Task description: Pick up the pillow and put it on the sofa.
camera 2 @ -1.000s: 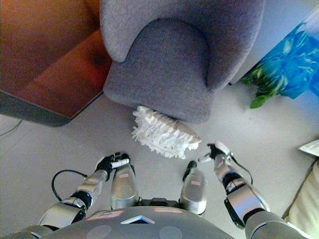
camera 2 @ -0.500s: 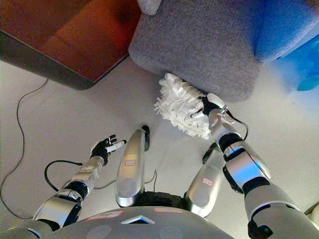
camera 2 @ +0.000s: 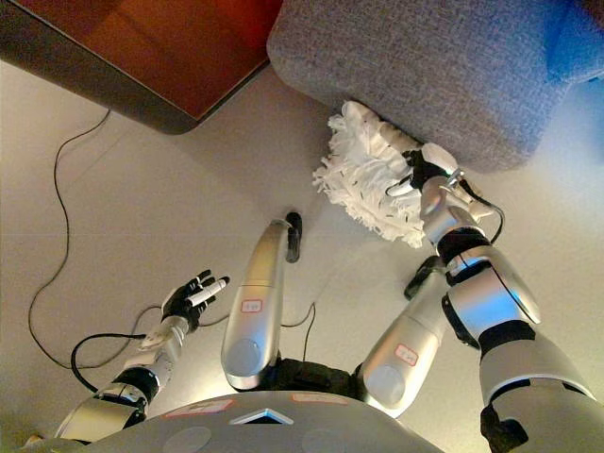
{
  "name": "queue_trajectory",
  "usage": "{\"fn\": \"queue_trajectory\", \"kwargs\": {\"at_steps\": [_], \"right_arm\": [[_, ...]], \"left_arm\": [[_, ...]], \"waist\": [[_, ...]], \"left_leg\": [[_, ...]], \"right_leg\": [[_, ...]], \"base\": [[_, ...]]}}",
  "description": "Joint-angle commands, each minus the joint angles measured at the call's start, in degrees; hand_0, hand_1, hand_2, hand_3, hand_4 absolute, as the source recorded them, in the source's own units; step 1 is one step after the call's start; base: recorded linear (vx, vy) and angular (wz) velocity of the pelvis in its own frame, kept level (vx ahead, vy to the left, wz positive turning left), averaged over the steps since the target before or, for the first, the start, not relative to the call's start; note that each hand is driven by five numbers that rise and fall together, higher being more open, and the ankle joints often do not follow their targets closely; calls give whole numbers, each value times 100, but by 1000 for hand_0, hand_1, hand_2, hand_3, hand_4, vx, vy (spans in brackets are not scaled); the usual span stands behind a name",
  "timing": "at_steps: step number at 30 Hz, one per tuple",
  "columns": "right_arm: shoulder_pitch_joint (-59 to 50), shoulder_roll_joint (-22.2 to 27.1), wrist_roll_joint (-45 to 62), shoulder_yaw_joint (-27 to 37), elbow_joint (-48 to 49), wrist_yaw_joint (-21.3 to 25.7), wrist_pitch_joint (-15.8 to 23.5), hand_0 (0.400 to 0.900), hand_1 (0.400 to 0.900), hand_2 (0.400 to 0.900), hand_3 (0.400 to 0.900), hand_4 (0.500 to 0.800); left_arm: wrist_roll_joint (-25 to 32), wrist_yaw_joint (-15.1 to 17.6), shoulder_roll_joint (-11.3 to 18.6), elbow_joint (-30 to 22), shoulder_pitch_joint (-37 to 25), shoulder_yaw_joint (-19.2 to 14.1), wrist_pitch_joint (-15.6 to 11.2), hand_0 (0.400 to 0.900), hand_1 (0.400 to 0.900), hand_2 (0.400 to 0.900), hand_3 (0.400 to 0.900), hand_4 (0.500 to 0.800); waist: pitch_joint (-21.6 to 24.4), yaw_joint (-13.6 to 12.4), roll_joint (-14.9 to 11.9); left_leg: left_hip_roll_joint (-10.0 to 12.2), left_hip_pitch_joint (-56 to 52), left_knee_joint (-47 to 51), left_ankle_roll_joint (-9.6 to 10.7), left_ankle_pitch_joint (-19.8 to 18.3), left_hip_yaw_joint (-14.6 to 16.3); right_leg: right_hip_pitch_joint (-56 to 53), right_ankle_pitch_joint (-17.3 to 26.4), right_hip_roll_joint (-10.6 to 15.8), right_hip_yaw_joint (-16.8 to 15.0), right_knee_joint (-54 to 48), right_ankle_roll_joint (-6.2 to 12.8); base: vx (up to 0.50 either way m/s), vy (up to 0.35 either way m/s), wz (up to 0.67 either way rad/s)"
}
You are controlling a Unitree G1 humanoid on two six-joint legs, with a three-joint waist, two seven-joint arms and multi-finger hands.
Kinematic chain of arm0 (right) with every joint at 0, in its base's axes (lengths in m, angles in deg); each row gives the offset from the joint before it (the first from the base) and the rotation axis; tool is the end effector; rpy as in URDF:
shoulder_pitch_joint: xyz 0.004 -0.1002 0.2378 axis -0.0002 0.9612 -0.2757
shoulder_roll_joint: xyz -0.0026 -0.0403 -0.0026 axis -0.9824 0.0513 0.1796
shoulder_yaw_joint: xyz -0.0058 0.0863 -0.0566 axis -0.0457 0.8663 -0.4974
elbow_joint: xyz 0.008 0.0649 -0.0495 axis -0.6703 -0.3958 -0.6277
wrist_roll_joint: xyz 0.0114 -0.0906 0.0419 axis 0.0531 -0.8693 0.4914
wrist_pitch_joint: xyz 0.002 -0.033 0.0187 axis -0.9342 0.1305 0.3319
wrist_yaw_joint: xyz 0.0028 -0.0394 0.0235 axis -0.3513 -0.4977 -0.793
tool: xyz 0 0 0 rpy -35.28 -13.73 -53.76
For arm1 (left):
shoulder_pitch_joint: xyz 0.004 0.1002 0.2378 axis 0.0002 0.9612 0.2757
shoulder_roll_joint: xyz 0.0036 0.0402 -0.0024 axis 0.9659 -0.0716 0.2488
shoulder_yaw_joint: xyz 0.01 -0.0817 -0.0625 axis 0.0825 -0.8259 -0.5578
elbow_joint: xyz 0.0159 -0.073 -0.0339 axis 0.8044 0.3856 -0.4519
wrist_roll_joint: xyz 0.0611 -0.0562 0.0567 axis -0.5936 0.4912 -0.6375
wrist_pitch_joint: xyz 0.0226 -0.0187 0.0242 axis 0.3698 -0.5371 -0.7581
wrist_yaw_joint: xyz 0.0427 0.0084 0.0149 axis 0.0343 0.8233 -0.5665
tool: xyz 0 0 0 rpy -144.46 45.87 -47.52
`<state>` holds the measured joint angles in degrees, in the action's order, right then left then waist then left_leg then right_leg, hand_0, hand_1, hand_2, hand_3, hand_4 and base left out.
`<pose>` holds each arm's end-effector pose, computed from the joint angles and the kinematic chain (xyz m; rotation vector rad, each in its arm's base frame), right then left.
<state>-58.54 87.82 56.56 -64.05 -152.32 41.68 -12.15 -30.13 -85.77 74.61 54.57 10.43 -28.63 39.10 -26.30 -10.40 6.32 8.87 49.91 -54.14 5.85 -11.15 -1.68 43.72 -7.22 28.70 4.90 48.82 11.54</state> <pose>0.3253 -0.2278 0.0724 -1.1104 0.4272 -0.0689 0.1348 0.2445 -0.0843 -0.1255 0.7795 0.2609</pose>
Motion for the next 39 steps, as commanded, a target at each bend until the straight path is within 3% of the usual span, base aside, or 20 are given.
{"fn": "queue_trajectory", "kwargs": {"at_steps": [1,3,11,27,39], "right_arm": [[-484,746,61,337,-119,690,-83,900,900,900,900,800],[-470,751,57,417,-201,793,-106,900,900,900,900,800],[-641,902,176,596,-365,1044,-201,900,900,900,900,800],[-1198,1119,180,249,-325,439,40,900,900,900,900,800],[-1825,978,447,-48,-330,-3,-114,900,900,900,900,800]], "left_arm": [[235,-87,333,45,327,-151,-384,900,900,900,900,800],[292,-99,319,45,340,-139,-404,900,900,900,900,800],[480,-97,257,-150,324,2,-339,900,900,900,900,800],[708,-201,224,-351,372,10,-528,900,900,900,900,800],[1122,-112,233,-649,339,-25,-737,900,900,900,900,800]], "waist": [[103,-14,220],[63,1,244],[25,64,357],[-159,-1,498],[-348,-88,609]], "left_leg": [[505,-429,423,340,60,-319],[561,-481,310,351,-103,-336],[520,-296,85,310,-176,-335],[434,211,-129,237,-120,-283],[413,890,-400,207,-14,-356]], "right_leg": [[183,312,152,-686,58,-44],[152,161,130,-720,190,-23],[372,62,83,-841,451,-48],[948,50,99,-873,789,-52],[1705,-1,102,-977,1241,-62]], "base": [[-28,38,-6],[40,23,-7],[-13,34,4],[-35,17,4],[-56,5,4]]}}
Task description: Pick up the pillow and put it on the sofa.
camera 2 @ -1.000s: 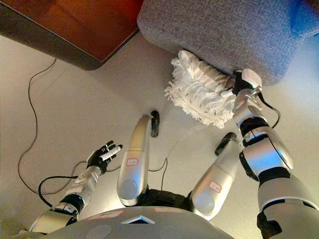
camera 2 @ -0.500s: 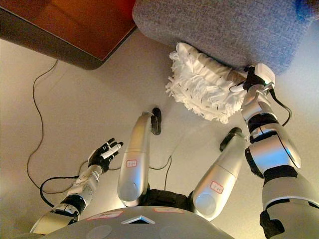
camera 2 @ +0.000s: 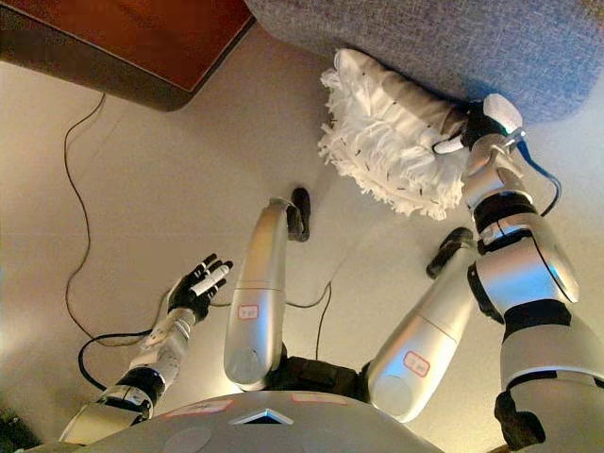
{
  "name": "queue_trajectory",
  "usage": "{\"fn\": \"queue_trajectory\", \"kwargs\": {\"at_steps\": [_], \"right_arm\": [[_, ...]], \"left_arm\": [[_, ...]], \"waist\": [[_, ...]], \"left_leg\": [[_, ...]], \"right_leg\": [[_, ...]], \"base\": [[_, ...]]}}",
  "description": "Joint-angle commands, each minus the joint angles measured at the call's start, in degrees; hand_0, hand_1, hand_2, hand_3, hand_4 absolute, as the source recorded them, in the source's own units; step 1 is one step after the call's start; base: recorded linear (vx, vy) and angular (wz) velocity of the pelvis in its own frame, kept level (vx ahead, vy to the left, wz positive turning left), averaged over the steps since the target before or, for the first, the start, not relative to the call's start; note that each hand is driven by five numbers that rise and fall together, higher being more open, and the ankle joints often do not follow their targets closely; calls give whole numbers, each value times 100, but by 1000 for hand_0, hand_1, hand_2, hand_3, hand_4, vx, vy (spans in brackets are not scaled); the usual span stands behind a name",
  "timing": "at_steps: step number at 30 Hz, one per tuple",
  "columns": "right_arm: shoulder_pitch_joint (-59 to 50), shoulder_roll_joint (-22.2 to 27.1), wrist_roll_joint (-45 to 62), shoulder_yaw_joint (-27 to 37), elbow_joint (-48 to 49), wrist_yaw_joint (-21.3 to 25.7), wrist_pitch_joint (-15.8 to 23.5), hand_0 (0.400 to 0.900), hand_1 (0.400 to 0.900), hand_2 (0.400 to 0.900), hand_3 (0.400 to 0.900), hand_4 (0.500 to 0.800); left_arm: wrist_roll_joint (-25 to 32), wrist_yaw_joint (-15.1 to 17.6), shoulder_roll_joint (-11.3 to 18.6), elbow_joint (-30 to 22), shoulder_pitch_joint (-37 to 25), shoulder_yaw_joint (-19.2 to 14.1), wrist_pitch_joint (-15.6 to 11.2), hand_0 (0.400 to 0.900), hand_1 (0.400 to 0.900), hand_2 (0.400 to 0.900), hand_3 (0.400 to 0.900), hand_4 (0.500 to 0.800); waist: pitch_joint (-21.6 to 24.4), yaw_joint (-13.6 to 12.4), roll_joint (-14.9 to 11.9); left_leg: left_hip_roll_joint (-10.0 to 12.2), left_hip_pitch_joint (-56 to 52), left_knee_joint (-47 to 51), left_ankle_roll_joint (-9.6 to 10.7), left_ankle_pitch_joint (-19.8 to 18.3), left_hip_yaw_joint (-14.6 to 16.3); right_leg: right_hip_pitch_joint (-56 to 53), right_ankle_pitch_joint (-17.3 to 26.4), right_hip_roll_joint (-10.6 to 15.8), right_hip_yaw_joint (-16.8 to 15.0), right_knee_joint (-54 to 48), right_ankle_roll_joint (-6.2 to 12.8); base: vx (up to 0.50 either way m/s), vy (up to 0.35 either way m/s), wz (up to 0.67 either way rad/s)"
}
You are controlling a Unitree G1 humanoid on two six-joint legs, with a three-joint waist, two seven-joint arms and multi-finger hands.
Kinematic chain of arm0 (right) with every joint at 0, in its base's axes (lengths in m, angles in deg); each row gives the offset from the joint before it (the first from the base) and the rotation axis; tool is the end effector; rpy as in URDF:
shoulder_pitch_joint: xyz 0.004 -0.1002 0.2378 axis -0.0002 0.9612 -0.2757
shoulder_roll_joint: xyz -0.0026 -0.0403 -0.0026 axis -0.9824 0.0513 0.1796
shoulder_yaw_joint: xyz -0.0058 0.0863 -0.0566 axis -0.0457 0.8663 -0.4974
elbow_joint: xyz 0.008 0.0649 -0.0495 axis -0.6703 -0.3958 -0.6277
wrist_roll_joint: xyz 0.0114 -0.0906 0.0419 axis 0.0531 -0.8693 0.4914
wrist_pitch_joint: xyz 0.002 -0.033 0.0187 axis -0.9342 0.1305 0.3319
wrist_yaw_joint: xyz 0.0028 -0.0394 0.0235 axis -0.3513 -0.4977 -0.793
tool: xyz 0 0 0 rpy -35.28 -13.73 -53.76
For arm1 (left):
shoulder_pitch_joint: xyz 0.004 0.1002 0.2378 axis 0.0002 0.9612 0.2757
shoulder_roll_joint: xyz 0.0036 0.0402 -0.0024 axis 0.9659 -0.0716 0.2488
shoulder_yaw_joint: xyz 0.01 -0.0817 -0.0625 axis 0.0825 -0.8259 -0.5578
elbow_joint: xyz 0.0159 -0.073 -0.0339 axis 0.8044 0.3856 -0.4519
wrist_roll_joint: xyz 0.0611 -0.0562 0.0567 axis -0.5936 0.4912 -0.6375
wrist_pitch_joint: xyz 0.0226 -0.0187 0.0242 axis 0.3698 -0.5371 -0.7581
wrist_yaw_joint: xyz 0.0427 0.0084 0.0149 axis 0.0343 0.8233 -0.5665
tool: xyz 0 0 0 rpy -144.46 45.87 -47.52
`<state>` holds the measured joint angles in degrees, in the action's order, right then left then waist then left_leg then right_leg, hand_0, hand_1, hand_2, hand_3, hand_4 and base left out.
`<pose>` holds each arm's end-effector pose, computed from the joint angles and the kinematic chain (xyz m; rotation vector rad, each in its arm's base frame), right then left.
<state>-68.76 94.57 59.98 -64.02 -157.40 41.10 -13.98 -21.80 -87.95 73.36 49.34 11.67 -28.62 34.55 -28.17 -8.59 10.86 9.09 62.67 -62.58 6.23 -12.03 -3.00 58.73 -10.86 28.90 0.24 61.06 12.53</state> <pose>0.3431 -0.2635 0.1349 -1.0943 0.3983 -0.2736 0.1425 0.2348 -0.0784 -0.2832 0.6207 0.2634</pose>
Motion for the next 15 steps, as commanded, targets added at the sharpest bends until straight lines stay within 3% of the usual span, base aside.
{"fn": "queue_trajectory", "kwargs": {"at_steps": [1,9,10,12,15], "right_arm": [[-850,290,115,-79,169,28,43,900,900,900,900,800],[-1370,204,479,-313,-2,-652,102,900,900,900,900,800],[-1396,215,608,-315,-15,-760,178,775,775,775,775,725],[-1425,229,706,-307,-21,-913,349,400,400,400,400,500],[-1462,270,715,-281,-27,-965,532,400,400,400,400,500]], "left_arm": [[299,139,365,-152,212,-41,-297,900,900,900,900,800],[407,158,426,-278,244,-120,-462,900,900,900,900,800],[410,159,450,-295,248,-132,-455,900,900,900,900,800],[404,139,487,-301,266,-182,-476,900,900,900,900,800],[415,98,522,-312,287,-255,-516,900,900,900,900,800]], "waist": [[-162,-280,156],[-162,-419,191],[-162,-427,189],[-162,-444,181],[-162,-451,176]], "left_leg": [[387,-331,422,168,79,-235],[342,169,245,190,168,-363],[349,208,230,194,179,-371],[347,287,173,204,196,-396],[368,324,121,219,203,-404]], "right_leg": [[263,354,79,-515,51,-162],[814,268,78,-543,403,-240],[853,254,83,-537,433,-249],[927,228,86,-539,507,-261],[966,184,103,-523,581,-270]], "base": [[-44,-14,3],[-47,-36,3],[-32,-54,1],[-29,-56,0],[-12,-20,-2]]}}
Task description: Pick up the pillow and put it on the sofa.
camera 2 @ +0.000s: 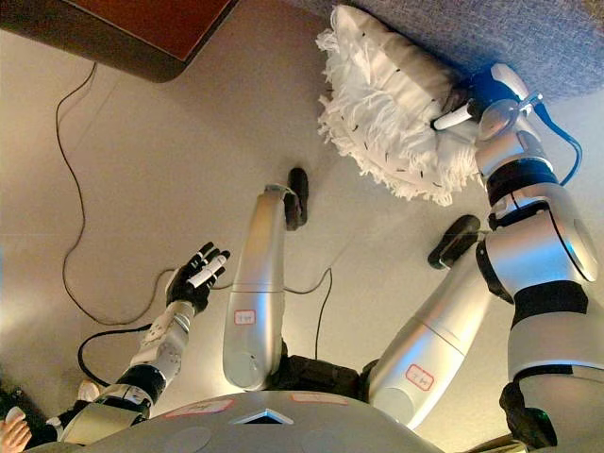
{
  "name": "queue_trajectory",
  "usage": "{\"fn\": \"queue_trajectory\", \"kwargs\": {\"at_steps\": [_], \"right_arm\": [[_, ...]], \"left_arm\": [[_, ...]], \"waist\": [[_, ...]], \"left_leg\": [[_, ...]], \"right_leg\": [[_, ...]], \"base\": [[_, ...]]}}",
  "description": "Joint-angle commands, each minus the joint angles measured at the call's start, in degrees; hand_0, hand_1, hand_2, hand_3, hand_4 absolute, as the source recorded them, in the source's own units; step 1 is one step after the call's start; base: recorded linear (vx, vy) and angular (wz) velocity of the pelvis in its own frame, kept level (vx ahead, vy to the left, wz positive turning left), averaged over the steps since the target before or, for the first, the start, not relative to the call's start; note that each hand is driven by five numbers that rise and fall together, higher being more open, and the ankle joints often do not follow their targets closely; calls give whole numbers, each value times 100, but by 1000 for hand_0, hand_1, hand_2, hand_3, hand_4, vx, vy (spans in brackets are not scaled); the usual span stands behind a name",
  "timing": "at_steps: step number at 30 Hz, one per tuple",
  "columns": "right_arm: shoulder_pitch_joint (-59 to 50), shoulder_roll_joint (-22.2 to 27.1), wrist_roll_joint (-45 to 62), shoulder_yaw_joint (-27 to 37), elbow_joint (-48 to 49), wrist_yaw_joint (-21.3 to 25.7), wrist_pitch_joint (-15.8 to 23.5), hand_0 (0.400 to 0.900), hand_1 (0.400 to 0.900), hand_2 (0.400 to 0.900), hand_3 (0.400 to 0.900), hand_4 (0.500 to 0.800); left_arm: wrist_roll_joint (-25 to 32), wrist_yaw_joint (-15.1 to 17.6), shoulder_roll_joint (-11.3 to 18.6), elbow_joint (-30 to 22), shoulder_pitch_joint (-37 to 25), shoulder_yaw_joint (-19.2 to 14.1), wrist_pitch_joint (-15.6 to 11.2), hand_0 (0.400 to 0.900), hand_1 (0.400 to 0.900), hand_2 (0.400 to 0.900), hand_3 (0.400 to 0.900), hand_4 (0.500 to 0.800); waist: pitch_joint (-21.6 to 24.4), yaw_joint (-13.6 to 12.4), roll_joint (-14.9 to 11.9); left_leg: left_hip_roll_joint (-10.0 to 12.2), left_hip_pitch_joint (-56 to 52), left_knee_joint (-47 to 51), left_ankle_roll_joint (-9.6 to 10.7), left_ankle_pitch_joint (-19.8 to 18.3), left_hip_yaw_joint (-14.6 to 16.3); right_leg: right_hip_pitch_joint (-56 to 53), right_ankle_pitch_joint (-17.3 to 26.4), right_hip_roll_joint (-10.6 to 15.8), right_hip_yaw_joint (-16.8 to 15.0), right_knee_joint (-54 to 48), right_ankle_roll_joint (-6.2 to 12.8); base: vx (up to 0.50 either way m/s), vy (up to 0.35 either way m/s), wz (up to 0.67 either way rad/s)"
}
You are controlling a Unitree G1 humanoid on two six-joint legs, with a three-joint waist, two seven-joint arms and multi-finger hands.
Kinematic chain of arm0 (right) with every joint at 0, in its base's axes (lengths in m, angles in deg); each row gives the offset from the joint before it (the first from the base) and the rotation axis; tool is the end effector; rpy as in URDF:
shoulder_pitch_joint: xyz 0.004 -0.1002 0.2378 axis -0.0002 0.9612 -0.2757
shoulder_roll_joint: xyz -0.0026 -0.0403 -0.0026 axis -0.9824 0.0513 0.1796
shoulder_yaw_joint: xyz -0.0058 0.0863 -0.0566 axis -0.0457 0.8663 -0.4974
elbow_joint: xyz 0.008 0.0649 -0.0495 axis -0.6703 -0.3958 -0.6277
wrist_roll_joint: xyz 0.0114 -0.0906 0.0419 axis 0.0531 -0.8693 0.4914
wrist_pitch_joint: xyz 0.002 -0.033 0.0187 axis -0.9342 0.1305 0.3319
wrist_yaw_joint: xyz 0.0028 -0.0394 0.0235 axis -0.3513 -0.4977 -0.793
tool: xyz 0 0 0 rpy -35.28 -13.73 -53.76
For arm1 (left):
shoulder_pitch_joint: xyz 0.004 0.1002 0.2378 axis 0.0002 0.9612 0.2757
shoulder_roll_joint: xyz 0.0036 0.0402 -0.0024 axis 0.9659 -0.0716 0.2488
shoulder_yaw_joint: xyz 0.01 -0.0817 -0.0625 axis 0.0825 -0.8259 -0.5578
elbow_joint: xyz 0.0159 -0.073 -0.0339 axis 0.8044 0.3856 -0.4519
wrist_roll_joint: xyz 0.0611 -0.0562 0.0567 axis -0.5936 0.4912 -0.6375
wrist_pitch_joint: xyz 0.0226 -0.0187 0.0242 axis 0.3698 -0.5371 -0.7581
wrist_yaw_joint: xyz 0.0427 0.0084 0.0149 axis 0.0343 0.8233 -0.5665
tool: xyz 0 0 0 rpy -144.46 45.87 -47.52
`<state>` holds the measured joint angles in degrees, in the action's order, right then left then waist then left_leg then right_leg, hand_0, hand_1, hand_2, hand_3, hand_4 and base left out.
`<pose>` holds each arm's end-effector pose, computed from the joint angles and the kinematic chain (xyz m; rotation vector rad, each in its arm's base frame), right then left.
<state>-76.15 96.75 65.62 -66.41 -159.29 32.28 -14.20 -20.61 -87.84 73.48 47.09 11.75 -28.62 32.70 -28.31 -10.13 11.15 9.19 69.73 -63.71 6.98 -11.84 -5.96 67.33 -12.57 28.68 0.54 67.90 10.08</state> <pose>0.3538 -0.2662 0.1767 -0.9964 0.3956 -0.2073 0.1482 0.2338 -0.0733 -0.2989 0.5541 0.2615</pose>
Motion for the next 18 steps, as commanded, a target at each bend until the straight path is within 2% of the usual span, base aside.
{"fn": "queue_trajectory", "kwargs": {"at_steps": [1,7,18], "right_arm": [[-711,91,140,-36,180,-98,611,400,400,400,400,500],[-761,115,76,3,222,-124,654,400,400,400,400,500],[-580,-12,135,180,408,229,1008,400,400,400,400,500]], "left_arm": [[305,79,510,-112,312,-289,-356,900,900,900,900,800],[325,101,556,-292,352,-307,-286,900,900,900,900,800],[187,62,644,-103,276,-443,-405,900,900,900,900,800]], "waist": [[-148,-291,144],[-148,-308,118],[-139,-320,-121]], "left_leg": [[375,-376,202,147,187,-109],[404,-389,186,164,214,-127],[570,-1106,757,231,399,-102]], "right_leg": [[123,332,123,-556,-59,-31],[135,296,102,-537,13,-50],[-540,361,29,-228,-367,-46]], "base": [[0,0,0],[-5,-19,0],[-5,-71,-5]]}}
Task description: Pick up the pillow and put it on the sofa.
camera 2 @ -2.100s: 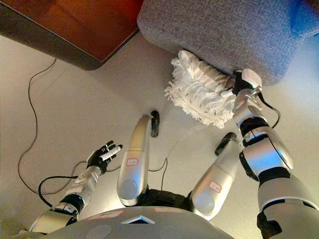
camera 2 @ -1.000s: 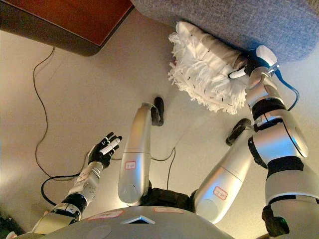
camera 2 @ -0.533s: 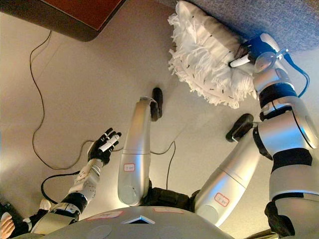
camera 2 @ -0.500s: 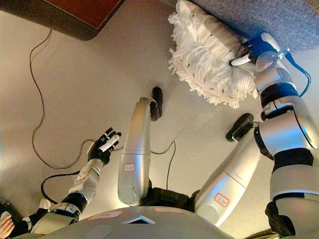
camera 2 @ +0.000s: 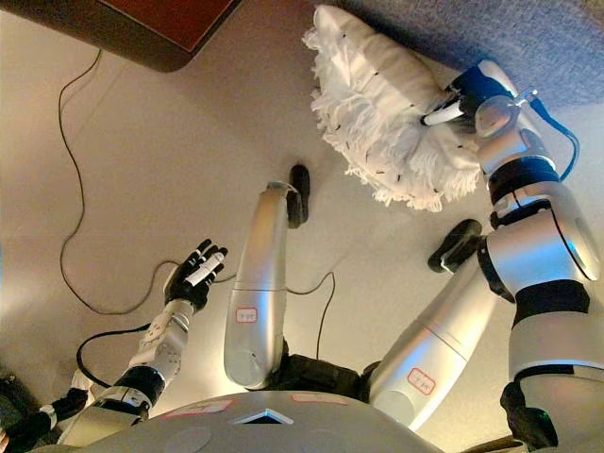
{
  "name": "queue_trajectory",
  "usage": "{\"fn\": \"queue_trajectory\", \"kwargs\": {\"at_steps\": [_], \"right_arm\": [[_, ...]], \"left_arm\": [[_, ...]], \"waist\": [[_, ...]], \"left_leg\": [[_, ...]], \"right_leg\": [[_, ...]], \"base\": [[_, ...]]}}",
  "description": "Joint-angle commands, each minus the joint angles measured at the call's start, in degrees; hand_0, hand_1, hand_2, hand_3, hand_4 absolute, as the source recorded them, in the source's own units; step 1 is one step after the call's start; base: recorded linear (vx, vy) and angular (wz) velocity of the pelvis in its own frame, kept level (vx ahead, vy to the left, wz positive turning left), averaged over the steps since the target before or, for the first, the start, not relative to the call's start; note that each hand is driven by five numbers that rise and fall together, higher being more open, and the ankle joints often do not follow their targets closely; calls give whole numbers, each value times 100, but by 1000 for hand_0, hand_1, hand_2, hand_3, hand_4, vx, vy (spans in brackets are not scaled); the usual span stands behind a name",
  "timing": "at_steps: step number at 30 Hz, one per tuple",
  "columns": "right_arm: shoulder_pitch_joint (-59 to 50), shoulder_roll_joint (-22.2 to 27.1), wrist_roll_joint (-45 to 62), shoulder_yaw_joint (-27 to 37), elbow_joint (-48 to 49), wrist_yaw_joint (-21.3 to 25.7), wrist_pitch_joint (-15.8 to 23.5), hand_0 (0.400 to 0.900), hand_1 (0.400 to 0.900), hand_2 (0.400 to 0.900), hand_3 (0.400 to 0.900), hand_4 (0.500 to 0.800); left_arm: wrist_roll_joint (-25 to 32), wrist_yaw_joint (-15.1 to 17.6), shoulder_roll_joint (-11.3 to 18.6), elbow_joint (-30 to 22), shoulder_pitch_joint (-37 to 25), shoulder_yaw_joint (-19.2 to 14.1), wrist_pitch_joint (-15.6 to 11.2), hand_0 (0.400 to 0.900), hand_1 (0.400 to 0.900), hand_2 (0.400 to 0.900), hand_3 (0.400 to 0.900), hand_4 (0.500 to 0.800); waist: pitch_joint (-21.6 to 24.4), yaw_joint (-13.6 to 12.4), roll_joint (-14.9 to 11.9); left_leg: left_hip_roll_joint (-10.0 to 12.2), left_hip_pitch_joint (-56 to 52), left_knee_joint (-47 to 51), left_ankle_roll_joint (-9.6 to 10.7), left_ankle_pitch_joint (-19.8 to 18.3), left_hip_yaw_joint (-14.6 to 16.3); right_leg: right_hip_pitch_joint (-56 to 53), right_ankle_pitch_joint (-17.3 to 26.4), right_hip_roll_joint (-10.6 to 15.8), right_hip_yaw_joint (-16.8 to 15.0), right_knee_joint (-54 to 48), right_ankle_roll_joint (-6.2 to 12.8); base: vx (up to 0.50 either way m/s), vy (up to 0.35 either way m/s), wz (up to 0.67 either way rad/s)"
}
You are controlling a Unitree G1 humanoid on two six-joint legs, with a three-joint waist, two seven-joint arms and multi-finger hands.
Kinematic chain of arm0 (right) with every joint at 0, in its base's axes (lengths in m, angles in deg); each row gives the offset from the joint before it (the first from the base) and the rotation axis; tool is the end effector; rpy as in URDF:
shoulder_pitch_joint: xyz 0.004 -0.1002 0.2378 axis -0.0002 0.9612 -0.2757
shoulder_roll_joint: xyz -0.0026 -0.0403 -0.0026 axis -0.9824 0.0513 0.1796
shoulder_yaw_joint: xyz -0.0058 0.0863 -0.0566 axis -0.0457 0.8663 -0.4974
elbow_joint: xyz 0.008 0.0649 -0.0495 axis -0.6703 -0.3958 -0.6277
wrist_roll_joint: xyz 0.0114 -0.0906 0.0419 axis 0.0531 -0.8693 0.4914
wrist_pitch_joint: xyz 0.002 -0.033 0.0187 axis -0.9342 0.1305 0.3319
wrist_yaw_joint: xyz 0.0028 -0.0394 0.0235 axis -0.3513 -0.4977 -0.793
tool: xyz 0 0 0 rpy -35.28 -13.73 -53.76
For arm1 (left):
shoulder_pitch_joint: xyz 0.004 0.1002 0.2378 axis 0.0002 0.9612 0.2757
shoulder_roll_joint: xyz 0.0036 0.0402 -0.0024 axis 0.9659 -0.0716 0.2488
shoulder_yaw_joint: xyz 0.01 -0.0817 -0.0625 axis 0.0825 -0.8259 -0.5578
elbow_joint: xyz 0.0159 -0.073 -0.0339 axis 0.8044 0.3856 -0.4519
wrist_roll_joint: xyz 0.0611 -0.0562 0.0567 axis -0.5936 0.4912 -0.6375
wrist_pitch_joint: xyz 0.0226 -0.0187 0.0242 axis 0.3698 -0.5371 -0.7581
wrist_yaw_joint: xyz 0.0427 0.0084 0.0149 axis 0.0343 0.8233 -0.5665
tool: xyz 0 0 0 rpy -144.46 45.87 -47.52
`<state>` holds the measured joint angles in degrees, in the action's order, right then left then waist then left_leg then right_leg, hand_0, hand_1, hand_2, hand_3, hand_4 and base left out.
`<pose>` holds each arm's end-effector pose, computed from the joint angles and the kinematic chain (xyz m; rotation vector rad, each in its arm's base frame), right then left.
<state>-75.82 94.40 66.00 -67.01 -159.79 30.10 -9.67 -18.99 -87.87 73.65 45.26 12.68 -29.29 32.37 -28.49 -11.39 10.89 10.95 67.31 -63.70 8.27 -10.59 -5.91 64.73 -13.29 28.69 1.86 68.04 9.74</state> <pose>0.3577 -0.2514 0.1695 -0.9891 0.3506 -0.0912 0.1472 0.2352 -0.0713 -0.3289 0.5265 0.2784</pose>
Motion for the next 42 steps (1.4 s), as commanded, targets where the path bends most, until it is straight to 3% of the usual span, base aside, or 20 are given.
{"fn": "queue_trajectory", "kwargs": {"at_steps": [1,12,19,24,28,30,33,36,38,39,40,42], "right_arm": [[-540,186,89,269,503,474,605,400,400,400,400,500],[308,267,-56,541,1369,367,914,400,400,400,400,500],[1453,642,-131,818,2630,68,894,400,400,400,400,500],[2208,1021,-183,953,3550,-367,995,400,400,400,400,500],[2635,1399,-92,1156,4248,-674,1083,400,400,400,400,500],[2730,1494,39,1286,4429,-736,1037,400,400,400,400,500],[2540,1607,367,1238,4367,-904,1161,400,400,400,400,500],[2151,1724,705,1014,4255,-1135,1211,400,400,400,400,500],[1945,1851,871,890,4239,-1275,1142,400,400,400,400,500],[1889,1913,1006,857,4237,-1353,1132,400,400,400,400,500],[1820,1973,1067,805,4235,-1407,1133,400,400,400,400,500],[1657,2047,1203,692,4147,-1506,1171,400,400,400,400,500]], "left_arm": [[-19,71,628,87,166,-383,-391,900,900,900,900,800],[-584,395,765,182,91,-415,-28,900,900,900,900,800],[-1139,586,874,177,320,-629,332,900,900,900,900,800],[-1597,474,826,234,489,-818,485,900,900,900,900,800],[-1905,427,809,197,556,-880,539,900,900,900,900,800],[-2045,430,827,236,538,-885,549,900,900,900,900,800],[-1989,516,800,406,474,-966,498,900,900,900,900,800],[-1954,524,692,518,427,-1012,381,900,900,900,900,800],[-1983,473,645,627,430,-1024,360,900,900,900,900,800],[-1986,449,632,710,429,-1025,360,900,900,900,900,800],[-1943,436,610,810,439,-1032,337,900,900,900,900,800],[-1929,392,570,912,467,-1103,337,900,900,900,900,800]], "waist": [[-86,-205,-149],[456,-104,-603],[960,130,-943],[1453,264,-1118],[1804,367,-1240],[1912,439,-1309],[2113,514,-1423],[2144,450,-1558],[2131,411,-1696],[2129,398,-1764],[2109,349,-1846],[2157,297,-1848]], "left_leg": [[419,-1051,935,112,323,-104],[741,-2917,2587,142,843,-10],[920,-4515,3641,177,1062,481],[793,-5458,4487,170,1258,815],[776,-6053,5195,143,1496,937],[834,-6275,5467,137,1593,916],[1107,-6652,6012,236,1894,825],[1361,-6544,5890,391,2769,623],[1401,-6325,5568,340,2978,603],[1346,-6218,5327,308,2994,557],[1103,-6146,5076,201,2775,409],[775,-6148,5091,112,2558,527]], "right_leg": [[-478,473,-2,-291,-538,-8],[-2428,948,-123,205,-2244,54],[-4095,1413,-193,669,-3757,161],[-5282,1673,-453,946,-4895,229],[-5884,1521,-829,985,-5139,216],[-6029,1339,-1090,891,-5093,174],[-6261,942,-1706,825,-5147,-162],[-6509,868,-2155,851,-5426,-462],[-6670,888,-2284,921,-5635,-599],[-6741,893,-2313,966,-5714,-664],[-6815,880,-2319,998,-5761,-702],[-6852,905,-2392,1103,-5802,-725]], "base": [[37,-115,-9],[86,-88,-8],[204,-53,-16],[197,-86,-4],[136,-178,10],[87,-294,16],[56,-362,-11],[12,-422,-19],[60,-388,4],[109,-369,-1],[136,-278,-11],[201,-169,-7]]}}
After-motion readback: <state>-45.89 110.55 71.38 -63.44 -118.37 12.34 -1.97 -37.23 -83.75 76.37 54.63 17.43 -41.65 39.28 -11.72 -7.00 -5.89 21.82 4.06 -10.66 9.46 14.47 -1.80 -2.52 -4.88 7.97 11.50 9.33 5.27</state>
